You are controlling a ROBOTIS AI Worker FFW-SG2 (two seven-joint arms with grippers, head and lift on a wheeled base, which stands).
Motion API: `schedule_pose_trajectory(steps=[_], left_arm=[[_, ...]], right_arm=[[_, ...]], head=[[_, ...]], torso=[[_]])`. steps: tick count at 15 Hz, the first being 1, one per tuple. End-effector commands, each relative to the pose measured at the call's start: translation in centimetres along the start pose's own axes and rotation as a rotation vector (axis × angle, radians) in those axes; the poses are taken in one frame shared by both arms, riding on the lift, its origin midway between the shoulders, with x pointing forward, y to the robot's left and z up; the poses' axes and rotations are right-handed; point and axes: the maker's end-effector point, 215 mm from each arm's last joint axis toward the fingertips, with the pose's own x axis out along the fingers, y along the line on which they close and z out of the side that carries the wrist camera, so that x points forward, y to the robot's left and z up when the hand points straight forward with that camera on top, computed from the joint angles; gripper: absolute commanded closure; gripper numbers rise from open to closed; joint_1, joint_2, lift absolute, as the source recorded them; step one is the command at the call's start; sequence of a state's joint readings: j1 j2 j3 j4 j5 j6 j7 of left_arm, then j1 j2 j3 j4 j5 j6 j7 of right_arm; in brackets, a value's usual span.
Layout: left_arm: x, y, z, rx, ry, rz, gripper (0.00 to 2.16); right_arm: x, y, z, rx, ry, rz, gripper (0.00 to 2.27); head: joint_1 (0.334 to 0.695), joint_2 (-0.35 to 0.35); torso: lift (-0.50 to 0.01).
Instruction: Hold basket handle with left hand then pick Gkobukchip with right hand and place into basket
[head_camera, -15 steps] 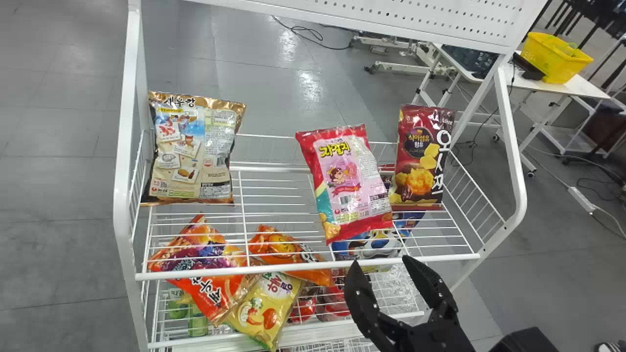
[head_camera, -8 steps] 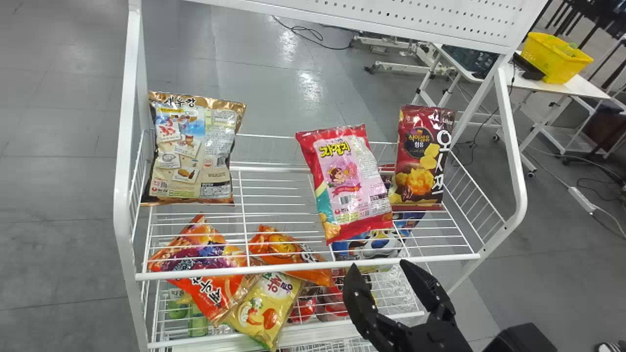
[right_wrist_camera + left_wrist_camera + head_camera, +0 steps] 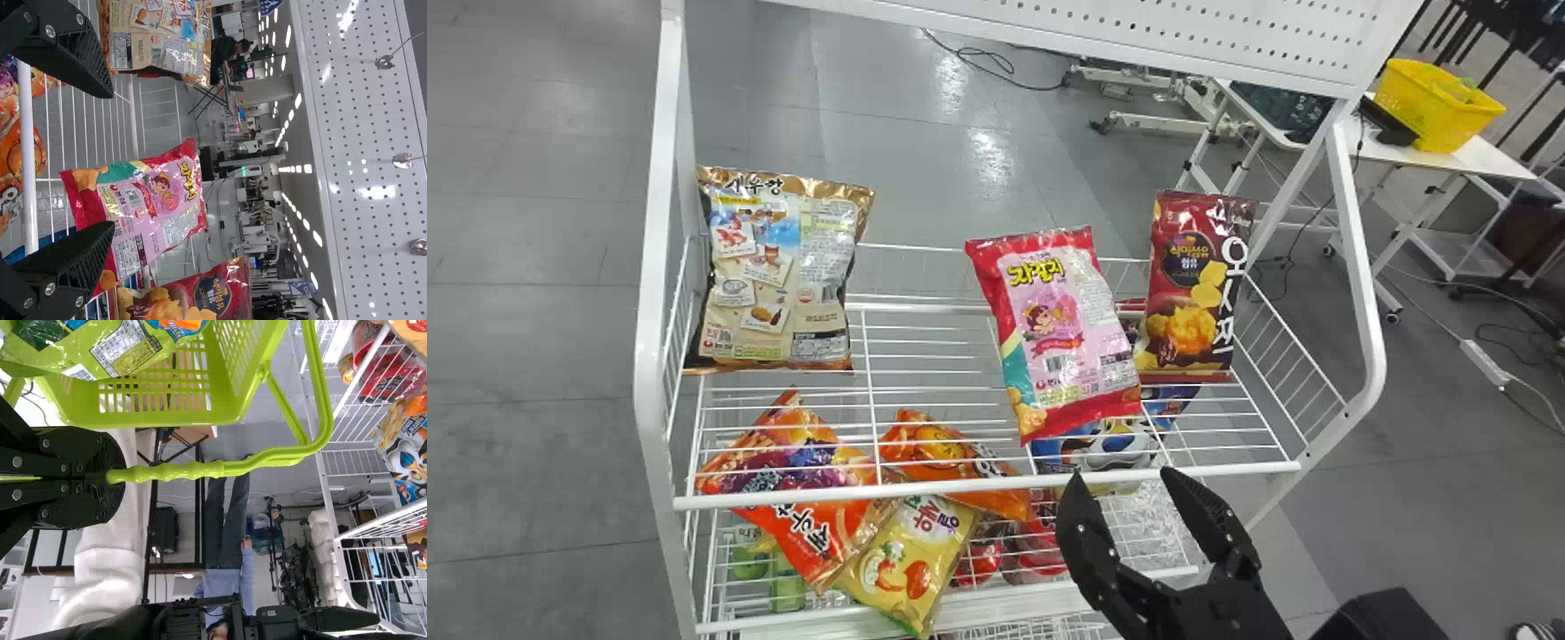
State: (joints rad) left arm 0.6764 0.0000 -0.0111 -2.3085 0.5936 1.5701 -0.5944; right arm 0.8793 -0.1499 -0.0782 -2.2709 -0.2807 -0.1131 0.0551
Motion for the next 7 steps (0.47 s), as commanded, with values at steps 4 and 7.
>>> schedule_pose_trajectory(steps=[4, 7], left_arm=[[-0.05, -0.33, 0.0, -0.004, -0.004, -0.013, 1.97], [-0.08, -0.53, -0.01, -0.006, -0.005, -0.022, 1.97]], right_arm=[[0.13, -0.12, 0.88, -0.009, -0.029, -0.011, 0.14], [0.14, -0.1, 0.86, -0.009, -0.027, -0.01, 0.14]], head=[[0.695, -0.35], [0.695, -0.35]], torso=[[-0.032], [-0.032]])
